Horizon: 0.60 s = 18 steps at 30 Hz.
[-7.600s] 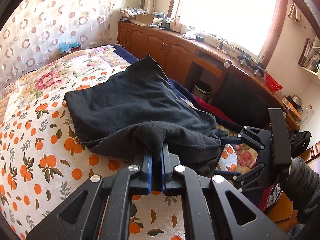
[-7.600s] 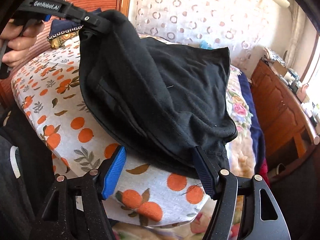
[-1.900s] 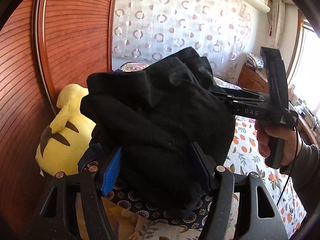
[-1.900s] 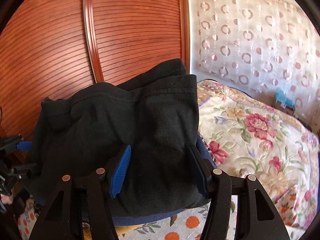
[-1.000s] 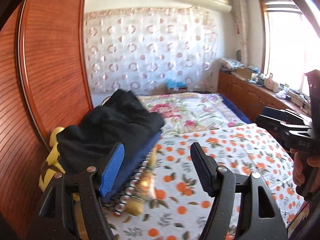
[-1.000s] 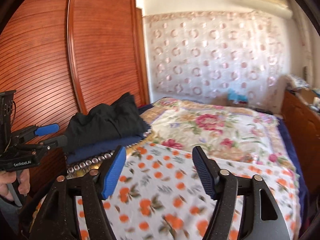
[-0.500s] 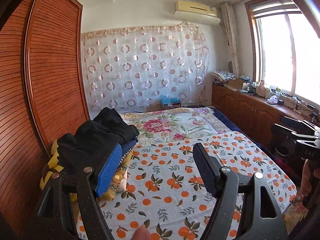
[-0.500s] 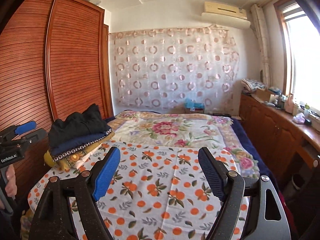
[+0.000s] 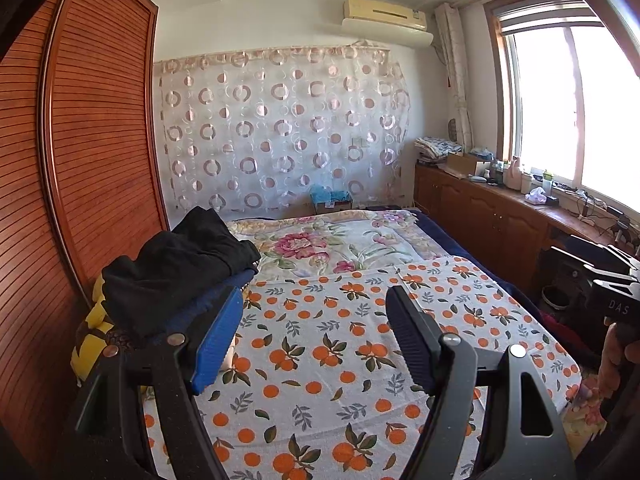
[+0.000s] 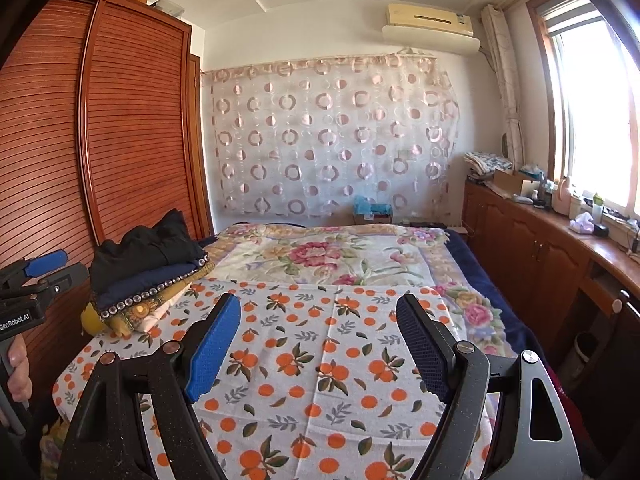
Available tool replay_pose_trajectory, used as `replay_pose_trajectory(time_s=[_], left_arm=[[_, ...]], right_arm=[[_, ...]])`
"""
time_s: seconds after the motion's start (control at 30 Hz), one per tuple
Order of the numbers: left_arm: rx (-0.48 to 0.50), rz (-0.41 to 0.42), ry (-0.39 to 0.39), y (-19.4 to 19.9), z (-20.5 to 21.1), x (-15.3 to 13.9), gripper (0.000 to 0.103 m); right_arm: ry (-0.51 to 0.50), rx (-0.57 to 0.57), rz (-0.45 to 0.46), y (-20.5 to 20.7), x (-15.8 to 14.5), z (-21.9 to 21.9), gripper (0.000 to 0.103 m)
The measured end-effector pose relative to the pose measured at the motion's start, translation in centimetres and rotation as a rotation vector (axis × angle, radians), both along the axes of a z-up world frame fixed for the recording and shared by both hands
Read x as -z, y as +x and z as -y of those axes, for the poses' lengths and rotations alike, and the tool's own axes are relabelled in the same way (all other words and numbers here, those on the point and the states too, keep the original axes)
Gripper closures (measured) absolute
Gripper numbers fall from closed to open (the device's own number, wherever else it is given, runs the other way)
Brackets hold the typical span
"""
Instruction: Fold small clothes
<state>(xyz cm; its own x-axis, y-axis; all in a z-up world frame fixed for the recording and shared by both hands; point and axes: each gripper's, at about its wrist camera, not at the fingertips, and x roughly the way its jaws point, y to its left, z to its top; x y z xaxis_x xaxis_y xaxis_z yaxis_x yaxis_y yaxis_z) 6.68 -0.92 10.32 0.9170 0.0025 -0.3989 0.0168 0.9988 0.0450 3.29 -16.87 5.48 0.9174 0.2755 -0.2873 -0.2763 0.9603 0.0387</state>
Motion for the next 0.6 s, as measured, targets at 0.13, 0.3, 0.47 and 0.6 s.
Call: replay_pose_trajectory(time_s=[0.13, 0.3, 0.47, 0.6], left_arm=[[-0.004, -0.007, -0.002, 0.1, 0.0, 0.2, 0.028], [-0.011, -0.015, -0.011, 0.1, -0.2, 0.3, 0.028], [-0.011, -0.016, -0.012, 0.0, -0.3, 0.3, 0.028], [-0.012, -0.015, -0.014, 0.0, -0.3, 0.6, 0.028]], right_arm=[[0.007, 0.001, -0.002, 0.5, 0.1, -0.2, 0.021], [0.010, -0.001, -0.004, 1.4, 0.1, 0.4, 0.021], [0.011, -0.002, -0.004, 1.5, 0.1, 0.4, 0.021], [0.010, -0.005, -0.004, 2.0, 0.1, 0.6, 0.021]])
